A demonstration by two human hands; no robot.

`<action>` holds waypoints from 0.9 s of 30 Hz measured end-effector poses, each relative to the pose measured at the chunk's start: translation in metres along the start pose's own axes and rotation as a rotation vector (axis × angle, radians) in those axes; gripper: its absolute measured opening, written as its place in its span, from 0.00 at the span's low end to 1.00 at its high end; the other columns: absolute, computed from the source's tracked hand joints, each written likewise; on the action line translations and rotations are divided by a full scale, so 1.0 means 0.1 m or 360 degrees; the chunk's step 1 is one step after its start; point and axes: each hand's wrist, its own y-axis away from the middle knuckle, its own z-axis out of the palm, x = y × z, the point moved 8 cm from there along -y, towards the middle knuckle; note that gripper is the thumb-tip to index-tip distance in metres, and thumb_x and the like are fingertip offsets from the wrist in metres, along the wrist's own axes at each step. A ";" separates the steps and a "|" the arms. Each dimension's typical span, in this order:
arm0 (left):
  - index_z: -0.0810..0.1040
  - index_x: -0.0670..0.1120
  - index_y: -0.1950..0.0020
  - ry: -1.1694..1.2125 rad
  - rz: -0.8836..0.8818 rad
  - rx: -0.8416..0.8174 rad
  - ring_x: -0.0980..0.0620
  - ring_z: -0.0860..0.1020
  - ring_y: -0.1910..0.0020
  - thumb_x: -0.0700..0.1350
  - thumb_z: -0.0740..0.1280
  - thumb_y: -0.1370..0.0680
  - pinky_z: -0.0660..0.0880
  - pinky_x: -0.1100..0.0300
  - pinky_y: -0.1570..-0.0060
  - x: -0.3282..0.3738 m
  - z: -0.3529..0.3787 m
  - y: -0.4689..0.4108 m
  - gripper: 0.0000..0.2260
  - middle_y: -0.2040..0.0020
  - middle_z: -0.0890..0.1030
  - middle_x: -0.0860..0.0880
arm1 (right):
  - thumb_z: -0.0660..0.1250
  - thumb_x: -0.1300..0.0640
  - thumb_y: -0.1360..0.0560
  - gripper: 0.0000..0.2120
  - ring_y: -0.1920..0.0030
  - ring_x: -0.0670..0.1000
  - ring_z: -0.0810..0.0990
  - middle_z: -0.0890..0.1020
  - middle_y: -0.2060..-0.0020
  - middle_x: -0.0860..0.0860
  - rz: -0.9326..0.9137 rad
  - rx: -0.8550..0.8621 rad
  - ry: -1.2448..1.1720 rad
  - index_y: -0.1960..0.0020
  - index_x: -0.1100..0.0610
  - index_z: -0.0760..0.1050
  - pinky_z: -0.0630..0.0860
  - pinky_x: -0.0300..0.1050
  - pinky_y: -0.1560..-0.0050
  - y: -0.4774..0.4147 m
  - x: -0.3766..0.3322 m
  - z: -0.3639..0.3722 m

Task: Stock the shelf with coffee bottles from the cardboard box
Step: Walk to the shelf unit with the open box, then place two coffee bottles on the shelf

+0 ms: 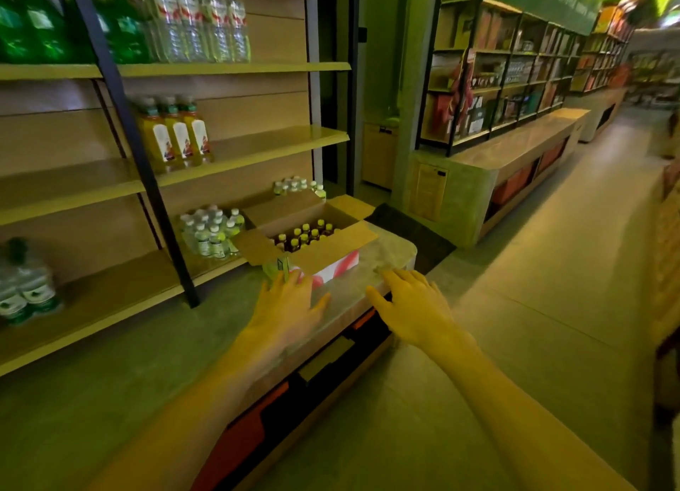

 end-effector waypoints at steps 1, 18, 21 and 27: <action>0.72 0.52 0.31 0.0009 -0.0024 -0.0008 0.44 0.68 0.29 0.66 0.50 0.19 0.66 0.42 0.31 -0.04 0.09 -0.29 0.26 0.30 0.73 0.48 | 0.50 0.35 0.19 0.29 0.23 0.56 0.61 0.67 0.24 0.50 -0.0014 -0.0013 0.0011 0.24 0.49 0.64 0.57 0.62 0.25 -0.30 0.07 0.02; 0.72 0.49 0.32 0.0146 -0.0525 -0.0007 0.45 0.71 0.33 0.62 0.55 0.19 0.70 0.48 0.36 -1.07 1.08 -3.78 0.23 0.31 0.74 0.49 | 0.52 0.38 0.18 0.27 0.23 0.55 0.60 0.65 0.24 0.50 -0.0234 -0.0288 0.0014 0.23 0.49 0.62 0.57 0.57 0.24 -4.35 0.44 0.70; 0.72 0.49 0.30 0.0209 -0.0648 -0.0021 0.45 0.70 0.32 0.64 0.56 0.20 0.69 0.46 0.34 -1.37 1.40 -4.20 0.25 0.31 0.74 0.48 | 0.51 0.36 0.19 0.29 0.23 0.54 0.60 0.65 0.23 0.49 -0.0234 -0.0309 0.0012 0.23 0.48 0.62 0.58 0.57 0.24 -4.93 0.40 0.91; 0.74 0.50 0.35 0.0348 -0.0757 -0.0110 0.46 0.74 0.37 0.64 0.55 0.20 0.72 0.47 0.38 -1.86 1.95 -4.88 0.23 0.36 0.77 0.49 | 0.52 0.37 0.19 0.27 0.25 0.54 0.64 0.69 0.26 0.49 -0.0284 -0.0413 -0.0051 0.24 0.49 0.65 0.64 0.56 0.27 -5.94 0.23 1.37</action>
